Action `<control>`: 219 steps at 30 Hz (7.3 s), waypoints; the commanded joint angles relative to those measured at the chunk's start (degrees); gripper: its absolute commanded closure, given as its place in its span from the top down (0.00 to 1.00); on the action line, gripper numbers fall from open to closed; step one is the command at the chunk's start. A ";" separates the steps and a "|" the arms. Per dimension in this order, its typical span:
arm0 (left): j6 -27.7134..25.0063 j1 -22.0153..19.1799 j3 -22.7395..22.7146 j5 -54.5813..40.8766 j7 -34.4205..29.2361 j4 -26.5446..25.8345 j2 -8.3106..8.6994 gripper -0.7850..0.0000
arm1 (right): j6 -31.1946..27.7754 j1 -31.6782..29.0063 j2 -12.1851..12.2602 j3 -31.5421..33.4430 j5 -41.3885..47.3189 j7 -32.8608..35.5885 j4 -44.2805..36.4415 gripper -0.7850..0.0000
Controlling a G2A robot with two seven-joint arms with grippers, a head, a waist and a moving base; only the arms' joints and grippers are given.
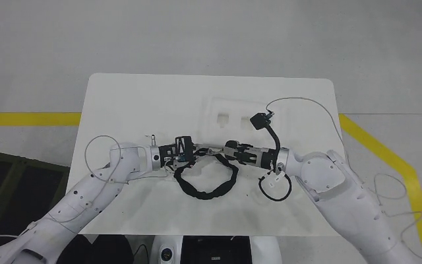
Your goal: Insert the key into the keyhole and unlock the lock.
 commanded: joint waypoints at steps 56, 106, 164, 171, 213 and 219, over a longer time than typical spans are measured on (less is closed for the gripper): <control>0.58 3.70 -3.12 0.26 -1.08 -1.08 -0.69 0.00 | 12.98 -0.68 -2.13 -2.27 -7.21 -2.52 -5.48 0.00; 0.58 3.70 -3.12 0.26 -1.08 -1.08 -0.69 0.00 | 15.93 -1.29 -4.09 -4.17 -15.07 -2.33 -7.34 0.00; 0.58 3.70 -3.12 0.26 -1.08 -1.08 -0.69 0.00 | 17.96 0.52 -6.73 -4.72 -17.58 0.92 -5.66 0.26; 0.58 3.70 -3.12 0.26 -1.08 -1.08 -0.69 0.00 | 17.96 -1.51 -6.11 -1.53 -17.27 3.22 -8.60 0.30; 0.58 3.70 -3.12 0.26 -1.08 -1.08 -0.69 0.00 | 15.93 -0.32 -6.83 -1.38 -14.77 2.94 -6.13 0.00; 0.58 3.70 -3.12 0.26 -1.08 -1.08 -0.69 0.00 | 15.81 0.53 -7.21 -2.31 -14.57 2.55 -4.72 0.00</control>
